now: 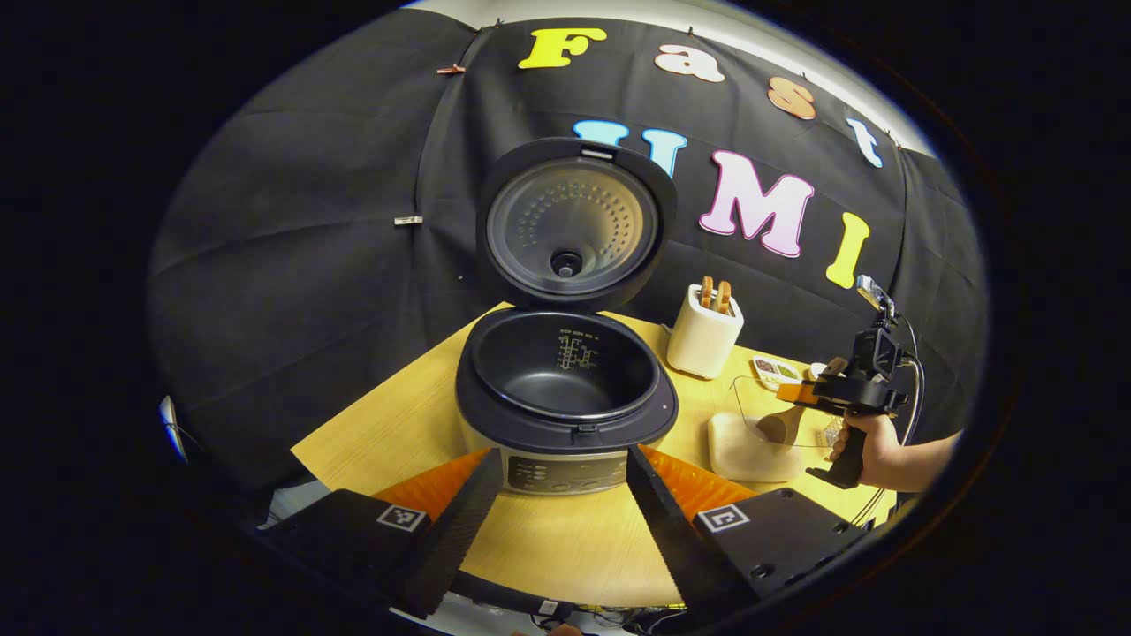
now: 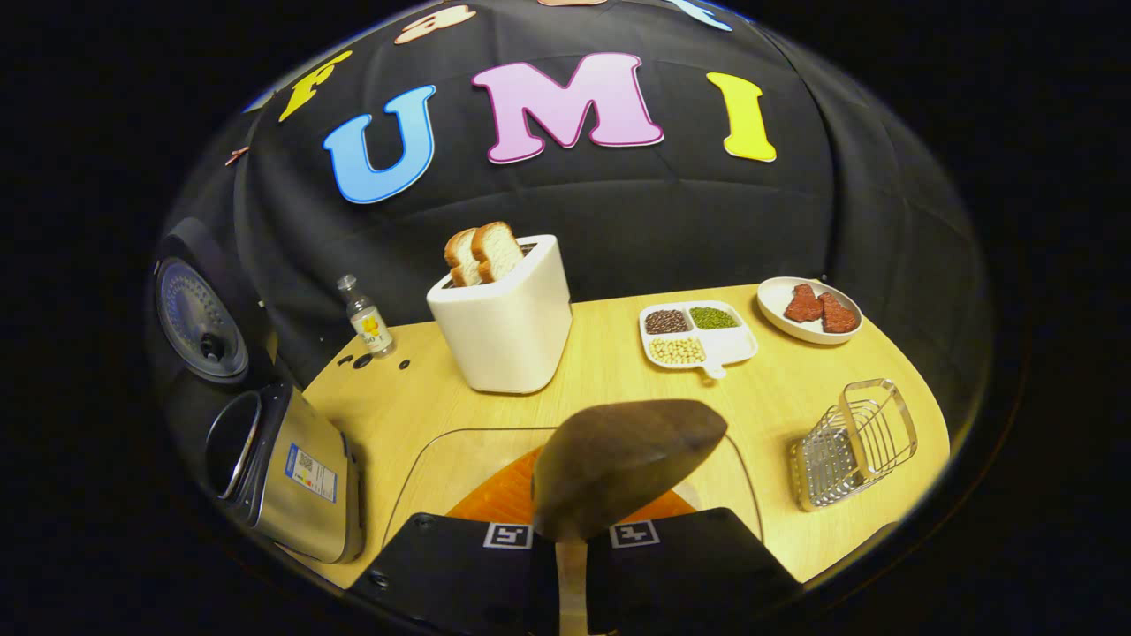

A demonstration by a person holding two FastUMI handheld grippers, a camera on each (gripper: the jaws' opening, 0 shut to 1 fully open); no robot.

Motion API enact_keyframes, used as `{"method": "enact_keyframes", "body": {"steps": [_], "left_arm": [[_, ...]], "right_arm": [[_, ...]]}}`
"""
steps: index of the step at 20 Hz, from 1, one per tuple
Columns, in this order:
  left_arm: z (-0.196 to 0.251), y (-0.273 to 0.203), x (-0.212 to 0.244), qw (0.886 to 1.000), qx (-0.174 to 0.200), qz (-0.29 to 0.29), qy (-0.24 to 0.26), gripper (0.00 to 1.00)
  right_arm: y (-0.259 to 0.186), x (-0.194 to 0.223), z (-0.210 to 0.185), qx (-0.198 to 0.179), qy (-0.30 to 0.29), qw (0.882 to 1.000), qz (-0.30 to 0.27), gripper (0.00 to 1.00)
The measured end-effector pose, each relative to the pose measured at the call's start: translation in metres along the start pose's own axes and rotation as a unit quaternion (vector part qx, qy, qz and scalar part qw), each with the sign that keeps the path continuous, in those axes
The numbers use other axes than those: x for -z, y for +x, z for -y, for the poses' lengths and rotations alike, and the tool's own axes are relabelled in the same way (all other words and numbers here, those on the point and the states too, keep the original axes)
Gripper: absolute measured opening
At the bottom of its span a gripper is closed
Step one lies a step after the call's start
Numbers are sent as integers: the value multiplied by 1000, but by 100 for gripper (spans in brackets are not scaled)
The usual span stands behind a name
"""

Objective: Close the left gripper, press the button to open the rice cooker; take a wooden spoon from the chopstick holder with the right hand, scoop a spoonful of rice and pour it into the rice cooker, then put the wooden spoon back into the chopstick holder.

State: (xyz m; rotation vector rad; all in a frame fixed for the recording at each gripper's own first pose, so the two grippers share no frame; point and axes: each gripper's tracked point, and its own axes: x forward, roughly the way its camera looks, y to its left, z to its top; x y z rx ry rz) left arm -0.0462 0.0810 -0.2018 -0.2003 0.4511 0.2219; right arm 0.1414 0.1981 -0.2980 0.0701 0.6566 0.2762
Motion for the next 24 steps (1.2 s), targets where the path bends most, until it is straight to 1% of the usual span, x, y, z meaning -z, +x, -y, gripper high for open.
{"method": "enact_keyframes", "body": {"steps": [2,4,5,7,8,9,12,17,24], "left_arm": [[-3,-6,4,1000,0,-1,-5,96],[-5,-10,8,1000,-1,-5,-3,96],[-7,-10,9,1000,-2,-5,-1,96],[-10,-12,9,1000,-3,-4,1,96],[-11,-13,8,1000,-3,-4,0,93],[-12,-13,9,1000,-2,-4,0,96],[-15,-14,0,1000,-7,9,-1,96],[-14,-11,-5,1000,2,13,-2,95],[-8,-15,-15,1000,11,27,11,95]], "right_arm": [[1,8,-13,-12,37,999,-20,17],[0,11,-26,-27,94,994,-40,17],[-1,10,-29,-28,113,992,-42,16],[-1,11,-30,-28,124,991,-44,16],[-2,12,-32,-30,127,990,-46,16],[-3,11,-33,-32,136,989,-49,17],[-8,8,-32,-32,187,980,-55,17],[-15,0,-21,-35,237,970,-49,16],[-26,1,13,-8,330,943,-43,16]]}}
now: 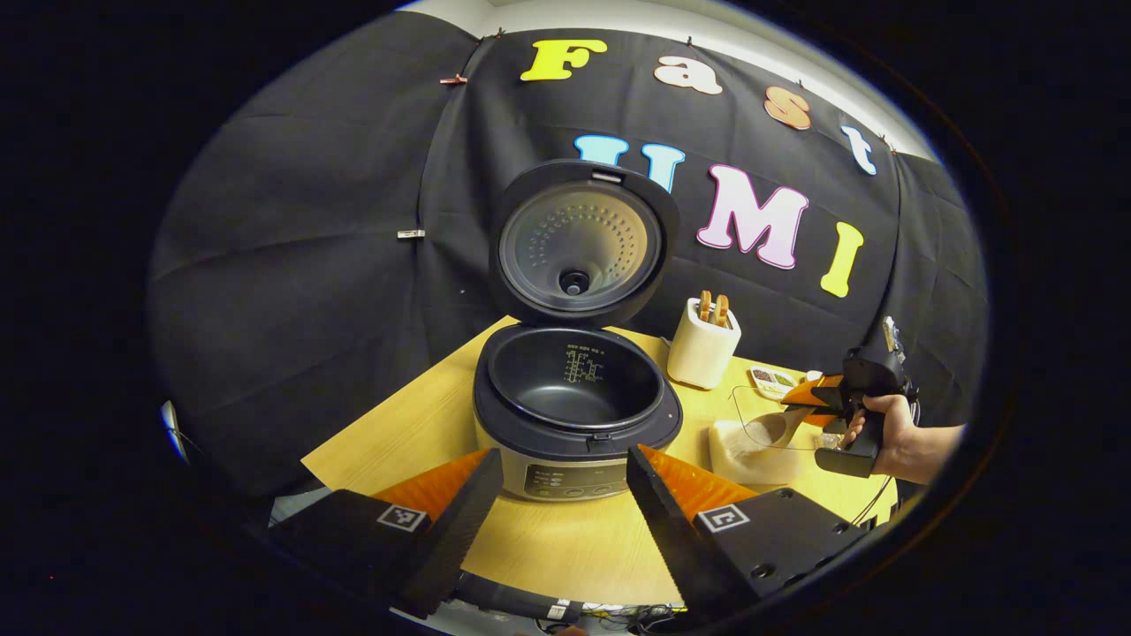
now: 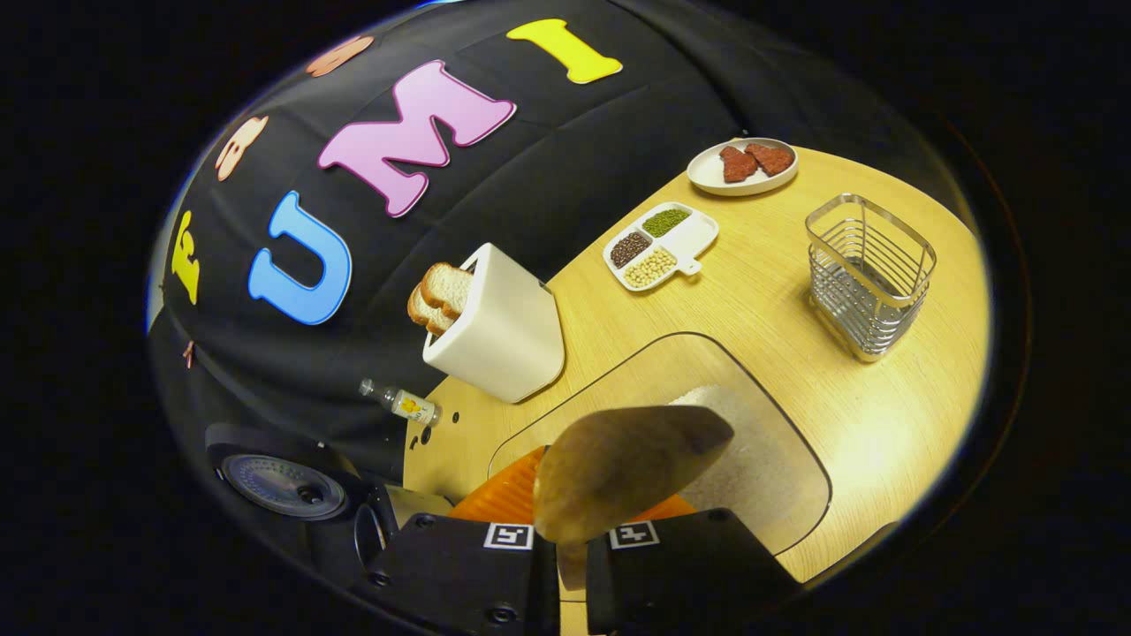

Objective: Close the left gripper, press the button to open the rice cooker; take a wooden spoon from the chopstick holder with the right hand, scoop a spoonful of rice and pour it into the rice cooker, then put the wooden spoon back into the chopstick holder.

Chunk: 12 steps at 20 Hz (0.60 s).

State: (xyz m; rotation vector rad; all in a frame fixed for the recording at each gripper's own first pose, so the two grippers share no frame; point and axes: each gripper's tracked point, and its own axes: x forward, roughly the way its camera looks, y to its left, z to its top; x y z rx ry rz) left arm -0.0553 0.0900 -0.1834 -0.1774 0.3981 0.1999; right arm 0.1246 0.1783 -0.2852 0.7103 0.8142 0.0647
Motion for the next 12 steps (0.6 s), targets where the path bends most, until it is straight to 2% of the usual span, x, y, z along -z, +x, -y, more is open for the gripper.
{"method": "enact_keyframes", "body": {"steps": [5,6,7,8,9,12], "left_arm": [[5,1,0,1000,12,-2,1,96],[6,0,-1,1000,15,-1,2,96],[9,1,-3,1000,18,1,3,96],[10,1,-4,1000,22,2,5,96],[10,1,-4,1000,24,5,6,96],[7,-1,-9,999,31,12,0,96]], "right_arm": [[-13,-28,5,-5,68,997,24,16],[-16,-32,3,-8,80,996,28,12],[-19,-36,1,-12,92,995,31,16],[-23,-39,-2,-15,103,994,32,12],[-25,-41,-6,-21,111,993,32,16],[-38,-44,-24,-41,127,991,24,16]]}}
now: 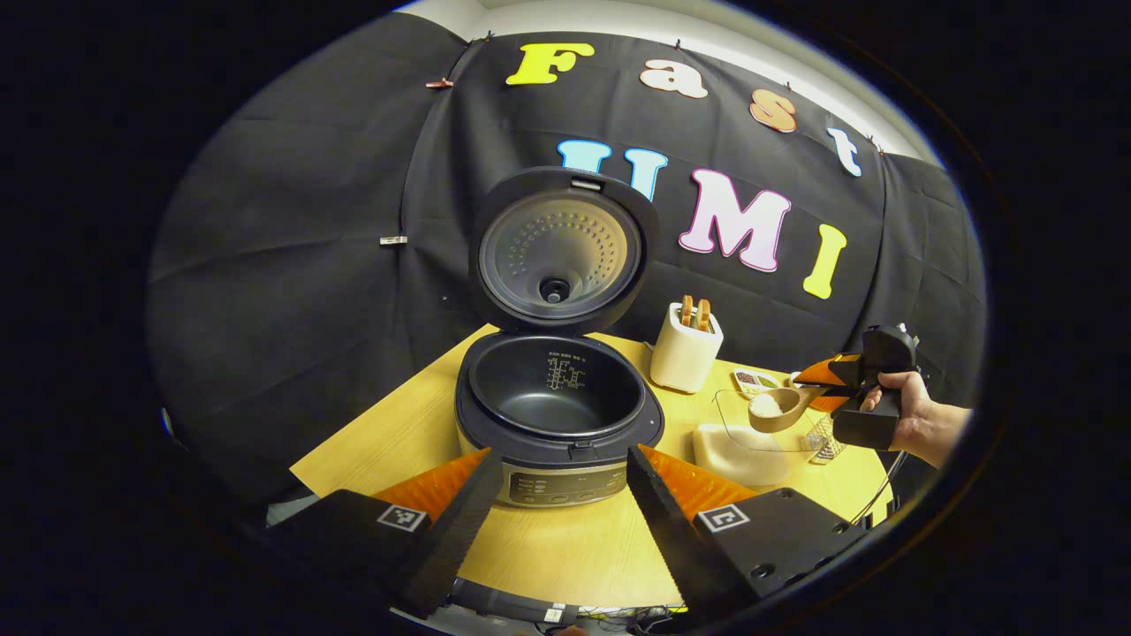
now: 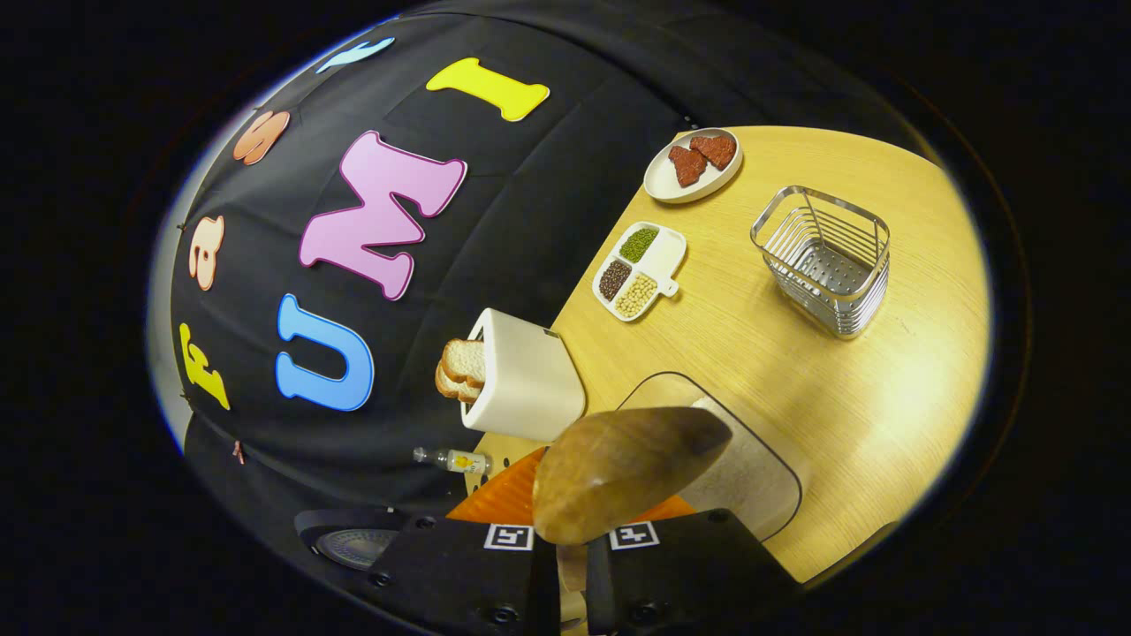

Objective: Close the left gripper, press the button to open the rice cooker; take a wooden spoon from the chopstick holder with the right hand, scoop a spoonful of rice and pour it into the rice cooker, then put the wooden spoon back into the chopstick holder.

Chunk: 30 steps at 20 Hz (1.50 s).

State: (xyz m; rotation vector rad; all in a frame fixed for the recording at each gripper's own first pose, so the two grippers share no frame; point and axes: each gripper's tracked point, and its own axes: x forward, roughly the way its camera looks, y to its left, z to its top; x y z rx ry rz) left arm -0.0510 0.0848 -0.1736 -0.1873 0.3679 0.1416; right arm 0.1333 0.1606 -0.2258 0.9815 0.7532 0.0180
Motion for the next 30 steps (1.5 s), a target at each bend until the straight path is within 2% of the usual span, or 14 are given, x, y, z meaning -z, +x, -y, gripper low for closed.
{"method": "enact_keyframes", "body": {"steps": [4,7,10,19,22,26,28,30], "left_arm": [[-12,-5,-6,1000,-4,14,-1,95],[-25,-8,-11,1000,-9,26,-2,96],[-42,-12,-22,999,-19,40,-15,96],[-83,-26,-8,997,-49,32,-45,96],[-88,-28,-3,996,-51,25,-63,96],[-97,-23,-4,996,-51,25,-66,95],[-107,-17,-4,997,-55,22,-56,93],[-119,-13,-9,997,-61,20,-50,96]], "right_arm": [[-11,11,-35,-28,20,999,-10,16],[-16,33,-61,-46,4,998,-35,16],[-21,62,-92,-67,-1,996,-59,16],[-13,168,-164,-109,-14,982,-152,16],[-3,192,-176,-115,-57,979,-157,16],[12,222,-185,-118,-146,972,-142,16],[20,232,-186,-117,-227,959,-121,16],[23,247,-190,-129,-289,942,-114,16]]}}
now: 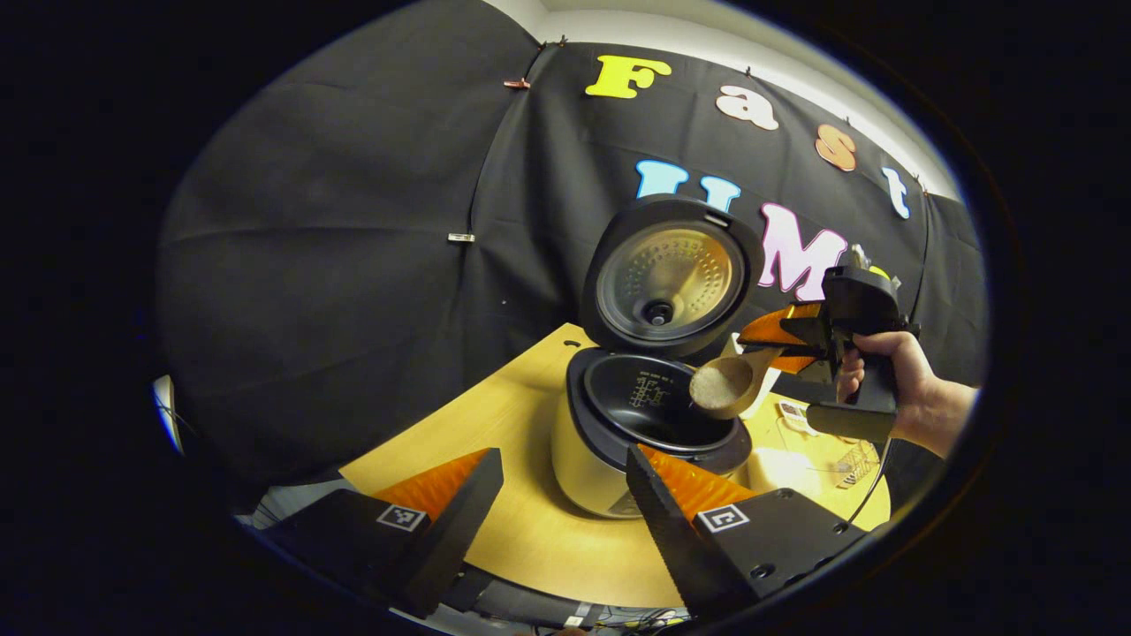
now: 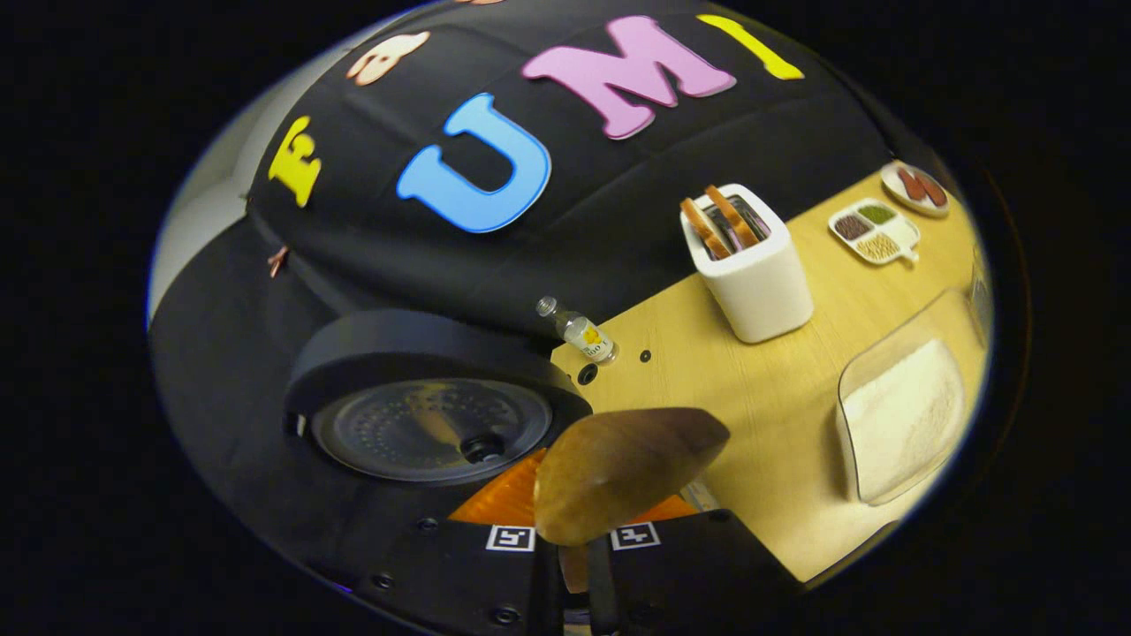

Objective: Close the left gripper, press the button to open the rice cooker; take a wooden spoon from the chopstick holder with the right hand, scoop a spoonful of rice and pour it into the rice cooker, then put the wooden spoon back into the chopstick holder.

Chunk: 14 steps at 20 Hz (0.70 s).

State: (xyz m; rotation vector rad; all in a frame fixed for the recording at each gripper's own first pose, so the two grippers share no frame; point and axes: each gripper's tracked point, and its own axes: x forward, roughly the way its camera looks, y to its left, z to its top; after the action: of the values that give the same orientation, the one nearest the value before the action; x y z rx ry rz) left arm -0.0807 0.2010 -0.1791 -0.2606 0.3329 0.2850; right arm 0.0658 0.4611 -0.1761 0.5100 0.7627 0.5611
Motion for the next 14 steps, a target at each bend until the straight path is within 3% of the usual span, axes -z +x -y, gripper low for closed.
{"method": "enact_keyframes", "body": {"steps": [2,3,9,11,14], "left_arm": [[-11,2,-5,1000,-6,2,0,92],[-15,2,-7,1000,-10,1,-2,96],[-21,-2,1,1000,-24,-9,-15,96],[-19,-3,5,1000,-23,-12,-14,95],[-21,-2,6,999,-30,-13,-13,96]], "right_arm": [[6,8,-15,-14,-36,999,-2,16],[10,12,-19,-17,-55,998,-2,16],[23,31,-33,-33,-177,984,-1,16],[22,33,-40,-42,-222,974,11,16],[24,37,-42,-50,-307,950,25,16]]}}
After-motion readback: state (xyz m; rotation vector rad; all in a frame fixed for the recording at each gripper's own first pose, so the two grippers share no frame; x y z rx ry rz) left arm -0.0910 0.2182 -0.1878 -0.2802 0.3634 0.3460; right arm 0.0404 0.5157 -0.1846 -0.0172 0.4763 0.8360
